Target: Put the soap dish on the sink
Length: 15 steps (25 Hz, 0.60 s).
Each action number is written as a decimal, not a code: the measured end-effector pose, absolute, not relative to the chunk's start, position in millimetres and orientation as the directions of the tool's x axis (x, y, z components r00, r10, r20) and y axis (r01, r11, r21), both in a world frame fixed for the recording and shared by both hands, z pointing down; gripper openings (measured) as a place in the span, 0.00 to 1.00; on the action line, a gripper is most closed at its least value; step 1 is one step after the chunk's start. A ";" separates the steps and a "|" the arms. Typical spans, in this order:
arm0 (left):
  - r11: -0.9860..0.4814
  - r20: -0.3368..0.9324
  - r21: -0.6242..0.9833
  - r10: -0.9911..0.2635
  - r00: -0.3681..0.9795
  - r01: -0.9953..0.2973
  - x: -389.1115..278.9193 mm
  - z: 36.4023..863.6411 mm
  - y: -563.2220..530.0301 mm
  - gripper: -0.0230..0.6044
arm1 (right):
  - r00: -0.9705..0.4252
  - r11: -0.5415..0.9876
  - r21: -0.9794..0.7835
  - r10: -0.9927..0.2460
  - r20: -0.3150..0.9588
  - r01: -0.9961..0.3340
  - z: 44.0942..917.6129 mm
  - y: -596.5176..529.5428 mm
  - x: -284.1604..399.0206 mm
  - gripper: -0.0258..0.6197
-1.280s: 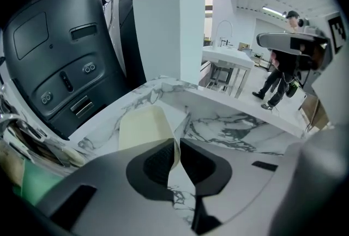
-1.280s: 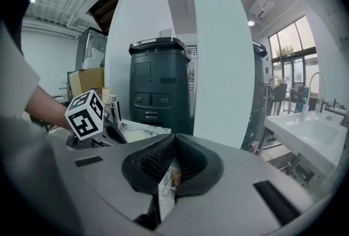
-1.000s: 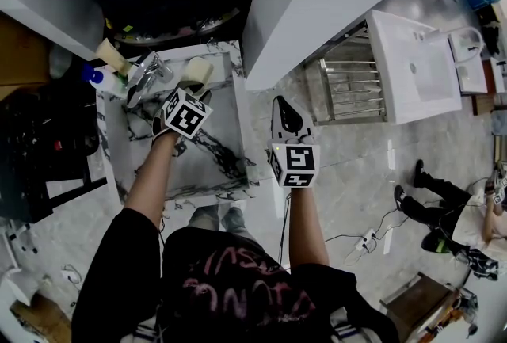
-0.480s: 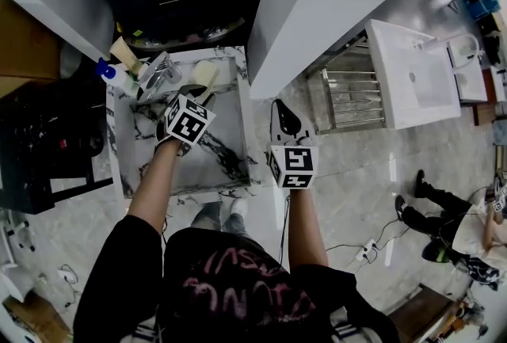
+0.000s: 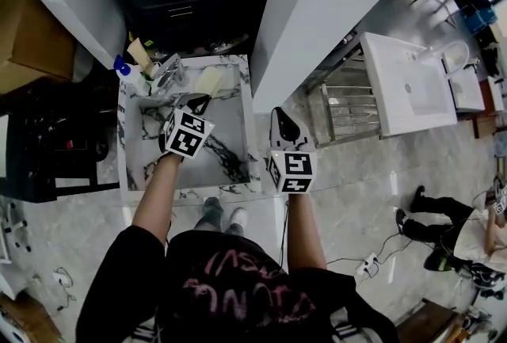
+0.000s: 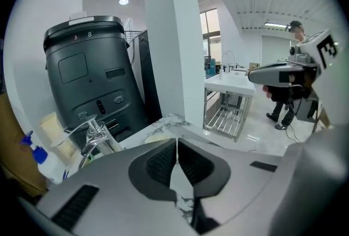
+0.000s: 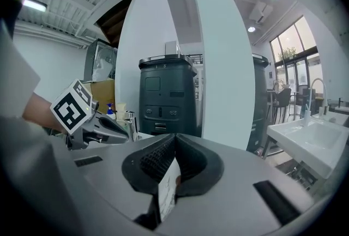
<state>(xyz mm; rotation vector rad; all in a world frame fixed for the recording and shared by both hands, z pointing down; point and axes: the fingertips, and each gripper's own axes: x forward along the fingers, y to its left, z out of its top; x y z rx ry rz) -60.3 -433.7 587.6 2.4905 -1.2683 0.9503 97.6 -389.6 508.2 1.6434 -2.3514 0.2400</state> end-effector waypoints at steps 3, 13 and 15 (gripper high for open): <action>-0.601 0.602 -0.113 -0.675 0.427 -0.791 -63.4 576.2 -417.0 0.07 | -0.332 0.353 0.016 -0.895 0.297 -0.936 500.3 -375.8 97.0 0.06; -0.522 0.499 -0.152 -0.774 0.391 -0.840 -78.2 526.4 -373.5 0.06 | -0.365 0.383 0.027 -0.897 0.248 -0.923 474.6 -339.8 89.6 0.06; -0.497 0.467 -0.152 -0.798 0.381 -0.855 -82.6 512.9 -364.9 0.06 | -0.371 0.388 0.025 -0.897 0.242 -0.922 470.9 -332.3 89.3 0.06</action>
